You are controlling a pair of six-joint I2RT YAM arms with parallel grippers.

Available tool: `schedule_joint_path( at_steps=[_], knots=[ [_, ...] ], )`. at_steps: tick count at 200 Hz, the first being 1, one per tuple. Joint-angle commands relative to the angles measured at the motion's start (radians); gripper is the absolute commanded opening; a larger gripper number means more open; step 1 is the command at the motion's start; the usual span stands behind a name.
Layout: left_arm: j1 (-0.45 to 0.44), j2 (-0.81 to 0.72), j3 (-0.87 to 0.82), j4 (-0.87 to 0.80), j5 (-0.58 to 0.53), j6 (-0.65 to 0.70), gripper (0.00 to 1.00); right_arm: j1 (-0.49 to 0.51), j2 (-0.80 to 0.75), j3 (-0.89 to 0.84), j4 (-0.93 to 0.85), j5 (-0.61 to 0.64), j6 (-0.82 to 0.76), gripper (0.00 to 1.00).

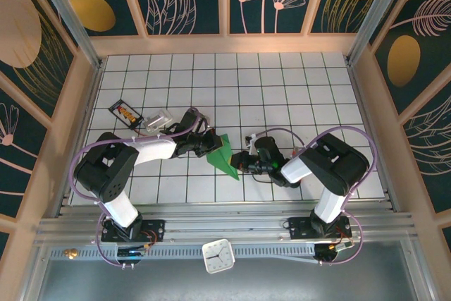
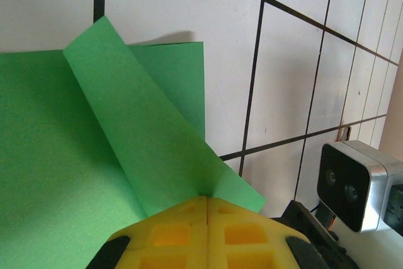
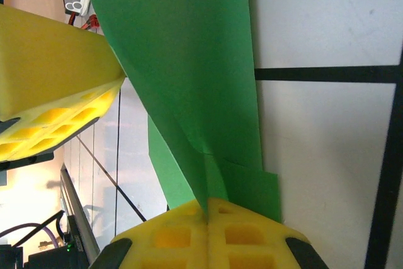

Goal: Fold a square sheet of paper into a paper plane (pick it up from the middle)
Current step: Fourth fold the wing at the center of the table.

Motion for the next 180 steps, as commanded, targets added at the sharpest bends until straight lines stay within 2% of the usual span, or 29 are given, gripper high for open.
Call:
schedule_joint_path(
  at_steps=[1,78,180],
  knots=[
    [-0.004,0.043,0.009,-0.006,0.002,0.017,0.0,0.002,0.012,0.015,-0.107,0.009,-0.03,0.0],
    [-0.005,0.081,0.049,-0.009,0.011,0.033,0.0,-0.002,0.024,0.017,-0.108,0.005,-0.028,0.0],
    [0.01,0.115,0.051,-0.044,-0.062,0.086,0.0,-0.008,0.021,0.017,-0.129,0.003,-0.025,0.0]
  ],
)
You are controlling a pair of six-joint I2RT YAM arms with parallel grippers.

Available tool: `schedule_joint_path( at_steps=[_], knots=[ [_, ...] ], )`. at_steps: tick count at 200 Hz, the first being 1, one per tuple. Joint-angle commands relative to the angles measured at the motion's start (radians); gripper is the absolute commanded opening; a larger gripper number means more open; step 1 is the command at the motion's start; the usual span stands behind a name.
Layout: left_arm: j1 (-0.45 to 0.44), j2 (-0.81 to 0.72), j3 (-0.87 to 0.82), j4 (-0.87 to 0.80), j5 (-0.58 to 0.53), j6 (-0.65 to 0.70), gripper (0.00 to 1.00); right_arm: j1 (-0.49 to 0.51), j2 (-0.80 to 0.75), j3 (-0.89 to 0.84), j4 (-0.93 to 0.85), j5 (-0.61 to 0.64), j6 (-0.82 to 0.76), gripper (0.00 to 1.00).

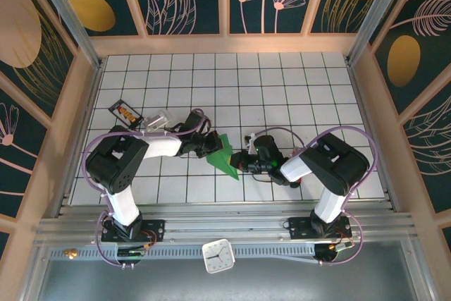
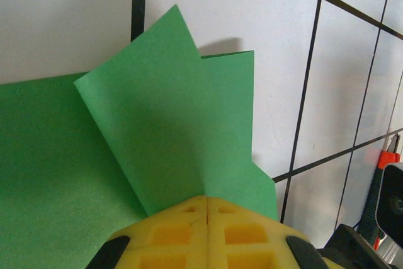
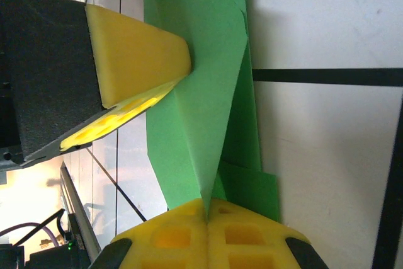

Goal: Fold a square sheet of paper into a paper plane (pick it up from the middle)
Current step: Fourth fold the wing at the center of the table.

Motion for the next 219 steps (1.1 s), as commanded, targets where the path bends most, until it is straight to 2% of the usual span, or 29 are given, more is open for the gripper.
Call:
schedule_joint_path(
  at_steps=[1,103,219],
  knots=[
    [0.01,0.017,0.012,-0.034,-0.033,0.031,0.0,-0.003,0.021,0.001,-0.096,0.016,-0.025,0.0],
    [0.035,-0.003,-0.029,-0.031,-0.05,0.044,0.0,-0.003,0.016,0.001,-0.105,0.016,-0.02,0.07],
    [0.061,-0.017,-0.058,-0.031,-0.06,0.06,0.0,-0.003,-0.007,-0.018,-0.108,0.017,-0.01,0.11]
  ],
)
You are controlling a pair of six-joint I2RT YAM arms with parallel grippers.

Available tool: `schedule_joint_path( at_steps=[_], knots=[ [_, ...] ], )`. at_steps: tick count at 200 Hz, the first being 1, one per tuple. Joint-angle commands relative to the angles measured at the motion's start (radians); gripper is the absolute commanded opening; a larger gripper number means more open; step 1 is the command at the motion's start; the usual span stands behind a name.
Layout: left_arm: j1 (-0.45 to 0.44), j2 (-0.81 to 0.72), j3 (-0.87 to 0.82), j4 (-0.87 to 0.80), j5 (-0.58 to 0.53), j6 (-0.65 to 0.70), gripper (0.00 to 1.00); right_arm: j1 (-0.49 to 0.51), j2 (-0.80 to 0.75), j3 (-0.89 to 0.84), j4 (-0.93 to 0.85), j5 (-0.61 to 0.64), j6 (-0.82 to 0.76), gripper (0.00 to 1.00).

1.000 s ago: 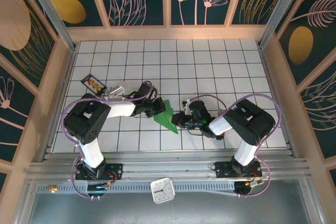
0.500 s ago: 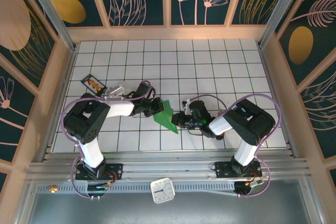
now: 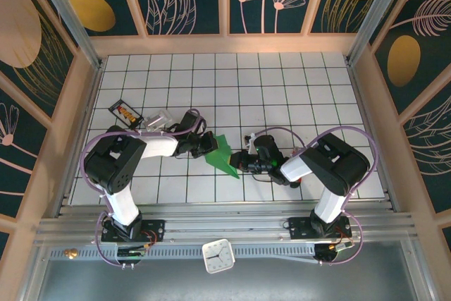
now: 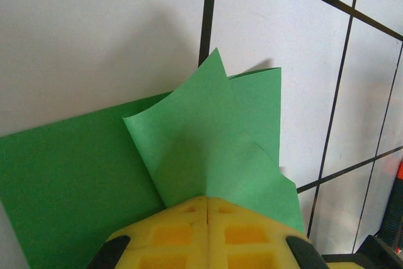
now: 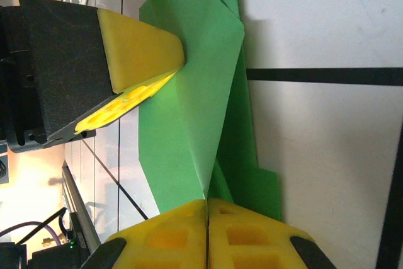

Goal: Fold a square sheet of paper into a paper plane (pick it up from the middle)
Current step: Fourth fold the wing at the center of the table.

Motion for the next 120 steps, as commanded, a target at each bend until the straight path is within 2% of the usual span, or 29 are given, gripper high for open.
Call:
schedule_joint_path(
  at_steps=[1,120],
  knots=[
    [0.019,-0.006,-0.025,-0.029,-0.044,0.026,0.0,-0.001,-0.003,-0.02,-0.103,0.023,-0.01,0.11],
    [0.023,0.007,-0.035,-0.01,-0.032,0.055,0.0,-0.007,-0.107,-0.052,-0.1,-0.016,-0.025,0.18]
  ],
)
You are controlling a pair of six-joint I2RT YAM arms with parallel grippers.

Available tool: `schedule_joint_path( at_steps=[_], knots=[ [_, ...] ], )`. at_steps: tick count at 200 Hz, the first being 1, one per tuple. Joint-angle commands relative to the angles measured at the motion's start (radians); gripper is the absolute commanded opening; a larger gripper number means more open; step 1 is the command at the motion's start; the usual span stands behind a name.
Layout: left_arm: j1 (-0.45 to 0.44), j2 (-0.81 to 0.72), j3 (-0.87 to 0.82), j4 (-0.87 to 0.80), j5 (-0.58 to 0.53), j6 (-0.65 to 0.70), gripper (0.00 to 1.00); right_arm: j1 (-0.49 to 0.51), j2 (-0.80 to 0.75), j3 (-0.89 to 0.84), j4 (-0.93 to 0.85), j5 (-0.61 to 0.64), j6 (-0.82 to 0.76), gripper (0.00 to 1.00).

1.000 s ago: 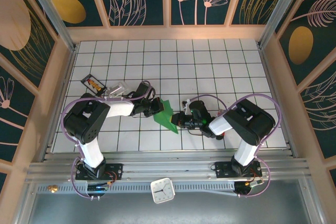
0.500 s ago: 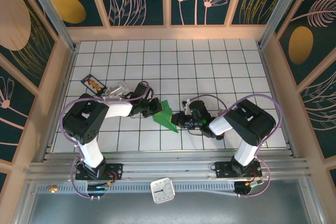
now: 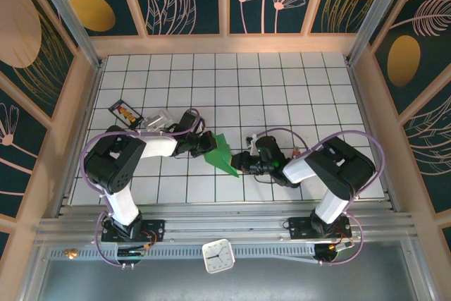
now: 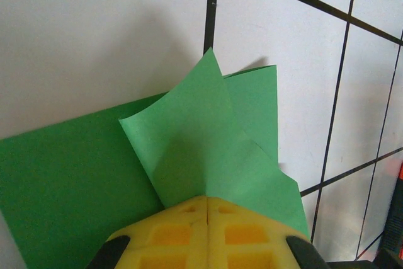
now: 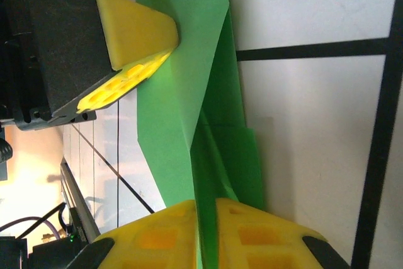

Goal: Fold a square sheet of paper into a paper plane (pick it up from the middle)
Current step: Fourth fold the wing at the center of the table.

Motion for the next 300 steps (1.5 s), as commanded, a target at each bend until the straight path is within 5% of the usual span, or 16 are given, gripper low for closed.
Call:
schedule_joint_path(
  at_steps=[1,72,150,300],
  knots=[
    [0.013,0.008,-0.026,-0.029,-0.033,0.029,0.0,-0.007,-0.049,-0.023,-0.055,-0.016,-0.026,0.18],
    [0.013,0.01,-0.029,-0.023,-0.029,0.039,0.0,0.01,-0.218,0.047,-0.296,0.096,-0.191,0.2],
    [0.013,0.008,-0.029,-0.024,-0.026,0.041,0.0,0.052,-0.08,0.2,-0.371,0.08,-0.283,0.15],
    [0.013,0.02,-0.017,-0.036,-0.04,0.067,0.0,0.045,-0.091,0.158,-0.43,0.023,-0.306,0.13]
  ],
)
